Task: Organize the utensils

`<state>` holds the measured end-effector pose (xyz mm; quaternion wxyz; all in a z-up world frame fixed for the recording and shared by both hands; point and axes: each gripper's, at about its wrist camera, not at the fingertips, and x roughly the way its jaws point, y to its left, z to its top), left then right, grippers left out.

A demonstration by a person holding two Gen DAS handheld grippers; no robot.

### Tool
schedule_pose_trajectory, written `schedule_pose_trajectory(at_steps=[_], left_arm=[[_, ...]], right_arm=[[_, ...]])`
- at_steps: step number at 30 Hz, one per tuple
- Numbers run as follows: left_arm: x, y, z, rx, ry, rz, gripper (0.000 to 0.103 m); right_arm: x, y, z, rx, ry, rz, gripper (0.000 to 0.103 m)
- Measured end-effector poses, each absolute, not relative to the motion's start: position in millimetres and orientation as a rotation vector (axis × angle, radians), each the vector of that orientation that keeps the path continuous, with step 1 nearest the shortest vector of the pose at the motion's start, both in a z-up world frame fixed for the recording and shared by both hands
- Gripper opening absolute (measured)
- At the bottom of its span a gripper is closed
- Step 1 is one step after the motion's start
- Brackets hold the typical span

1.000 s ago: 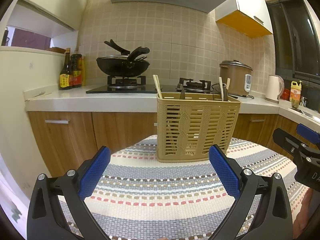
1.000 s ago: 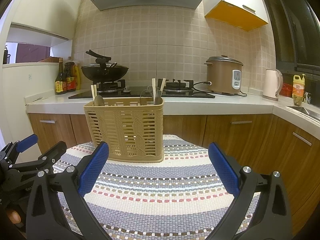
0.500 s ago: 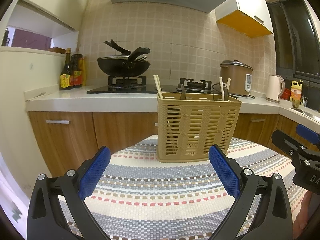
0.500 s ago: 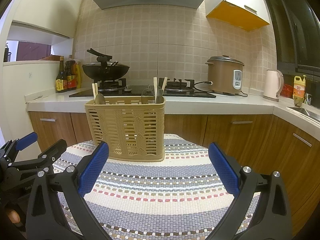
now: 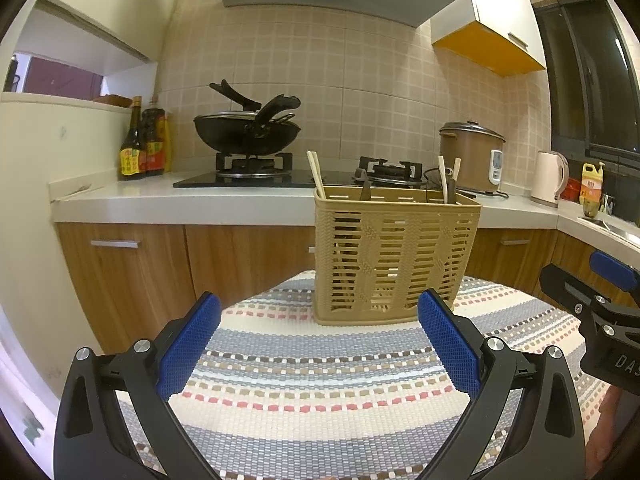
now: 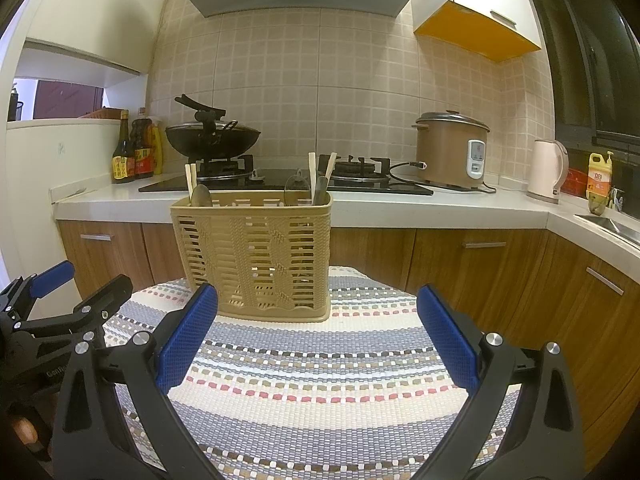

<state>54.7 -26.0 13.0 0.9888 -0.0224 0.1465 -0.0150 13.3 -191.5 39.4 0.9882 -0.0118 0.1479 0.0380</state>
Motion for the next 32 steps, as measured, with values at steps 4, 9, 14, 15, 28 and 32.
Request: schedule_pose_trajectory(at_steps=[4, 9, 14, 15, 28, 32], left_arm=[[54, -26, 13, -0.044, 0.295, -0.035, 0.095], [54, -25, 13, -0.047, 0.293, -0.029, 0.095], [55, -23, 12, -0.051, 0.296, -0.023, 0.095], [54, -24, 13, -0.047, 0.293, -0.020, 0.095], [43, -22, 19, -0.042, 0.226, 0.009, 0.096], [47, -19, 18, -0.053, 0.246, 0.011, 0.096]], right_arm=[[13, -191, 37, -0.027, 0.299, 0.078, 0.095], [13, -191, 38, -0.026, 0.299, 0.077, 0.095], [13, -191, 37, -0.030, 0.297, 0.074, 0.095], [14, -190, 37, -0.030, 0.298, 0.075, 0.095], [13, -191, 35, -0.028, 0.300, 0.073, 0.095], [13, -191, 36, -0.034, 0.301, 0.075, 0.095]])
